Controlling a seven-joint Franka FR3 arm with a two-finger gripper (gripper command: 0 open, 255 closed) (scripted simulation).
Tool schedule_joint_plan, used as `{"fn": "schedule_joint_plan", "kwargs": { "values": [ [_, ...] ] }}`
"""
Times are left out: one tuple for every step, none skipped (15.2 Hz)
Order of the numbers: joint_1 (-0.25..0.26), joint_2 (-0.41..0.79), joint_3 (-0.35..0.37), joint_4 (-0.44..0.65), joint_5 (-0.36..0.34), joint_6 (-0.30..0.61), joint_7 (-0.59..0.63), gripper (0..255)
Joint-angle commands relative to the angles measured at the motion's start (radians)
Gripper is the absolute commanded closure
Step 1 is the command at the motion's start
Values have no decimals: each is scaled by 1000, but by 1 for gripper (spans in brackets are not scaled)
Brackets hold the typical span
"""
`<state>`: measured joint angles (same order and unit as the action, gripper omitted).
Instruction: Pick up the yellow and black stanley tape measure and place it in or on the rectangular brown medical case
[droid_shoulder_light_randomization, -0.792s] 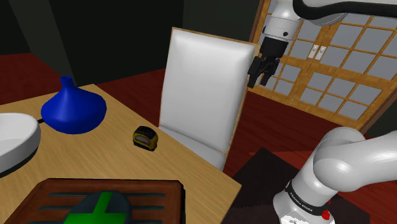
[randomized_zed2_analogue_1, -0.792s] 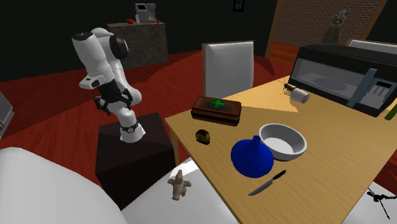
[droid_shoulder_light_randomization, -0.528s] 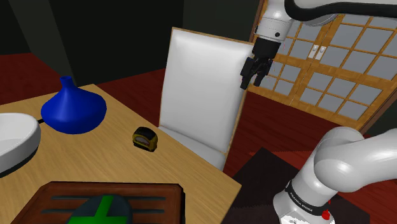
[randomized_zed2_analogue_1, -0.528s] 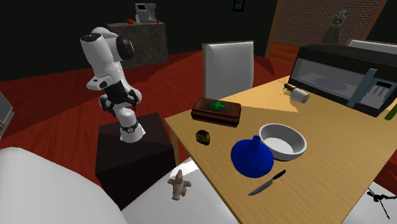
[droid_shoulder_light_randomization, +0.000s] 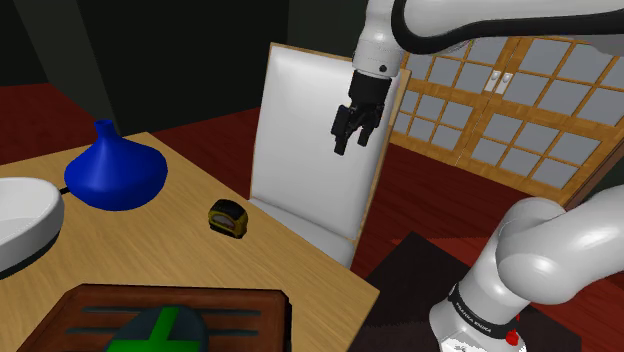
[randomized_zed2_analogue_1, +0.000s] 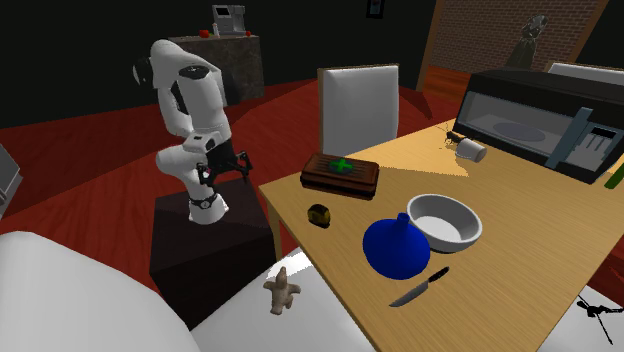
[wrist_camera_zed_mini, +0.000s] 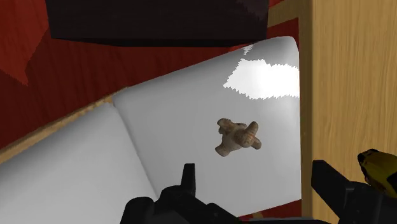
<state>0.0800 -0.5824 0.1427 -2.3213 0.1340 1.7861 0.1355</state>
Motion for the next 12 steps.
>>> {"fn": "schedule_joint_plan", "kwargs": {
  "values": [
    [14, 52, 36, 22, 3, 33, 22, 0],
    [21, 79, 54, 36, 3, 48, 33, 0],
    [27, 107, 72, 50, 1, 62, 45, 0],
    [32, 135, 90, 66, -1, 76, 57, 0],
    [38, 164, 108, 82, -5, 90, 70, 0],
    [43, 194, 126, 99, -10, 103, 83, 0],
    [48, 224, 144, 117, -17, 115, 97, 0],
    [53, 255, 161, 137, -25, 126, 111, 0],
    [57, 286, 178, 157, -34, 137, 125, 0],
    [62, 318, 196, 178, -45, 147, 140, 0],
    [67, 350, 212, 199, -57, 156, 156, 0],
    [72, 383, 228, 222, -71, 164, 172, 0]
  ]
}}
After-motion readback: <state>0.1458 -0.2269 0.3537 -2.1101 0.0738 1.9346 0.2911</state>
